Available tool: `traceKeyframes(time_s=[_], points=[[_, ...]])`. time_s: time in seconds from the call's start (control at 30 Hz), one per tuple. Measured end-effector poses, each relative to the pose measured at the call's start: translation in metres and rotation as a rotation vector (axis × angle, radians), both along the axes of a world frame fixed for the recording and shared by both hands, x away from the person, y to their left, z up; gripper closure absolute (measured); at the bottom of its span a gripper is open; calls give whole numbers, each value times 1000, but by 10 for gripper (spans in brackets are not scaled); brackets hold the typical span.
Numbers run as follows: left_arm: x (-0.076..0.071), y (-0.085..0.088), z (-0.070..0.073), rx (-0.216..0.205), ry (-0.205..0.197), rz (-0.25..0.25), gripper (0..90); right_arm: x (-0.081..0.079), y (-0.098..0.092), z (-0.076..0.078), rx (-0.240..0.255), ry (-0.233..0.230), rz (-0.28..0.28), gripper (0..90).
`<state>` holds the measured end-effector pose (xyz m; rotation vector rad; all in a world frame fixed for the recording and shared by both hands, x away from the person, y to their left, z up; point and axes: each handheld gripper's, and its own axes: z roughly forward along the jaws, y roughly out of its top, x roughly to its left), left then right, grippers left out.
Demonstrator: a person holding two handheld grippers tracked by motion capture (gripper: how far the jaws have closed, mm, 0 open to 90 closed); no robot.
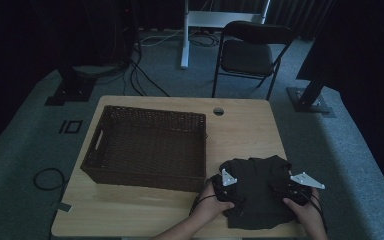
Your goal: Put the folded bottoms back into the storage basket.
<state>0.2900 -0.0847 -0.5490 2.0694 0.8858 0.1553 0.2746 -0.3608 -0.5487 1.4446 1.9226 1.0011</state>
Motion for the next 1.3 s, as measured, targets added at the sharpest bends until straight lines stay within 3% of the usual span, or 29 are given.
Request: traceKeyframes(time_s=[0.13, 0.4, 0.57, 0.63, 0.67, 0.77, 0.8, 0.83, 0.97, 1.03, 1.3], points=[[2, -3, 0, 15, 6, -1, 93, 1, 1, -1, 0, 12, 3, 109], [11, -9, -1, 34, 10, 3, 93, 8, -2, -2, 72, 71, -42, 110], [15, -11, 0, 40, 3, -15, 117, 10, -4, -4, 141, 106, -52, 195], [16, -12, 0, 39, 1, -22, 153, 9, -4, -4, 149, 105, -47, 225], [17, -13, 0, 38, -3, -30, 173, 7, -3, -4, 166, 104, -31, 325], [18, -15, 0, 21, 0, -37, 313, 5, -2, -4, 179, 100, -21, 405], [20, -16, 0, 4, 5, -58, 386, 3, 0, -3, 210, 103, -22, 534], [20, -17, 0, -11, 10, -63, 446, 2, 1, -2, 222, 107, -27, 570], [23, -19, 6, -4, 20, -63, 597, 0, 3, 0, 244, 120, -66, 602], [23, -22, 11, 14, 9, -59, 625, -2, 4, 2, 235, 112, -72, 614], [21, -22, 26, -6, 3, -59, 651, -7, 4, 14, 253, 98, -81, 632]])
